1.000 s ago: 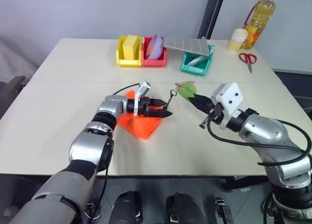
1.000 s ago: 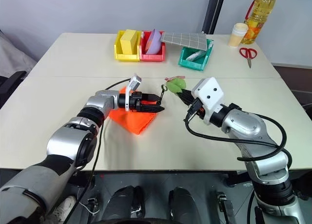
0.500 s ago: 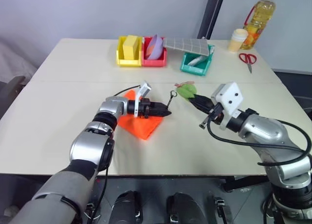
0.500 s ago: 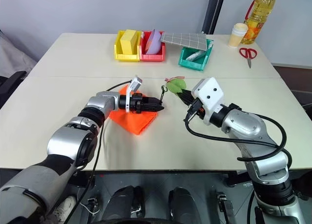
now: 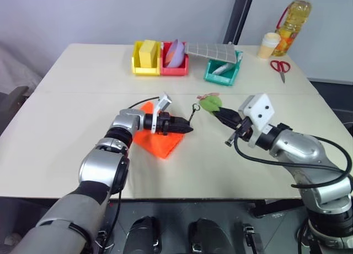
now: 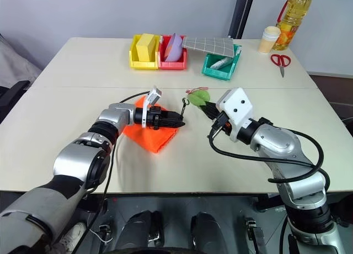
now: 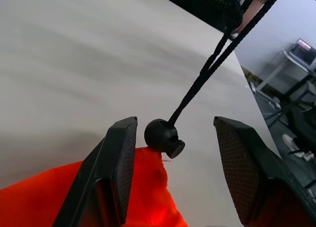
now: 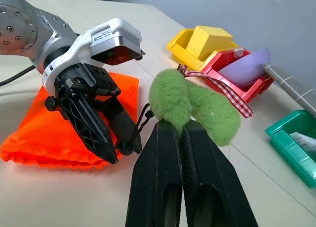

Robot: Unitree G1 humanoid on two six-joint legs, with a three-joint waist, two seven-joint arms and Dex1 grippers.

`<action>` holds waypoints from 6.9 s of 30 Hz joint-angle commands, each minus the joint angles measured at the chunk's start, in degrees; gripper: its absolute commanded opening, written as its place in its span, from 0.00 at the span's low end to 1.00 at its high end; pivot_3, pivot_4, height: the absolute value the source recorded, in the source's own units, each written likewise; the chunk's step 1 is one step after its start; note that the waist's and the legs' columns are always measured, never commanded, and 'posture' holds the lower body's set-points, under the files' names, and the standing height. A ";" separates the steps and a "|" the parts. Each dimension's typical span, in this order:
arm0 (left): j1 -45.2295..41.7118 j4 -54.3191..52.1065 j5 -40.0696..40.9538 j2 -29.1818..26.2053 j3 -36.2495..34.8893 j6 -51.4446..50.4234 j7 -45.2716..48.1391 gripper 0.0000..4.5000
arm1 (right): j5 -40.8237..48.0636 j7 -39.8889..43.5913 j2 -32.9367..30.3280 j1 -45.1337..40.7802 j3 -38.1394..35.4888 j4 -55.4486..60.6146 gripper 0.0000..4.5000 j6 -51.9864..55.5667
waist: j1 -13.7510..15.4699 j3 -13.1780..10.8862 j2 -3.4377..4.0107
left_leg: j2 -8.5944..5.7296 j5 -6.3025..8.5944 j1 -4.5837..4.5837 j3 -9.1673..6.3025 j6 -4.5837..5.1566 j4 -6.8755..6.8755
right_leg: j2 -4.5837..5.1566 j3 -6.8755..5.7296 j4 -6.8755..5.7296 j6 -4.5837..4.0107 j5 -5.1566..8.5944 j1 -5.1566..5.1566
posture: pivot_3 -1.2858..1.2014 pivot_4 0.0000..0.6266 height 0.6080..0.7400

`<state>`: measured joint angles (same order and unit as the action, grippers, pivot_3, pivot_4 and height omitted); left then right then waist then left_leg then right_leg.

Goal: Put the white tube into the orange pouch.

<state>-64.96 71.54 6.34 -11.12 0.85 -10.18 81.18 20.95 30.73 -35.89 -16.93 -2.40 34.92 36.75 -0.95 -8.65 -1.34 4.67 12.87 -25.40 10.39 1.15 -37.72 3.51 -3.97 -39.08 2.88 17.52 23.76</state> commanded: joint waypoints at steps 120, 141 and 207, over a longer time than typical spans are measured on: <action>38.76 -63.31 -22.50 3.09 16.70 9.13 -63.19 0.05 | 13.37 -8.81 14.27 -1.24 -6.57 -6.10 0.00 0.00 | 0.14 0.01 0.06 | 0.05 0.13 0.03 -0.05 0.18 -0.06 | 0.11 0.08 0.02 -0.02 -0.01 -0.08 | 0.52 0.24 1.00; 45.76 -71.60 -13.09 -4.36 11.84 11.63 -56.44 0.93 | 11.56 -7.24 10.50 0.54 -6.79 -5.88 0.00 -0.06 | 0.00 0.00 0.08 | 0.01 0.04 0.05 -0.01 0.03 0.36 | 0.15 0.10 0.13 -0.05 0.00 0.05 | 0.52 0.24 1.00; 52.83 -72.73 -17.12 -24.29 10.51 30.28 -40.59 0.99 | -1.35 0.88 3.27 8.03 5.67 -3.30 0.00 -2.00 | -0.06 -0.07 0.12 | 0.06 -0.05 -0.03 0.19 -0.21 0.73 | 0.17 0.24 0.32 -0.57 0.10 0.46 | 0.52 0.24 1.00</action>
<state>-10.85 -1.67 -7.89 -35.44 10.80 18.35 42.86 19.68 31.84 -33.05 -8.07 3.97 30.91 35.85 -1.01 -8.72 -1.23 4.73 12.81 -25.43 10.58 0.96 -37.00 3.67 -3.74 -38.76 2.31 17.62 24.22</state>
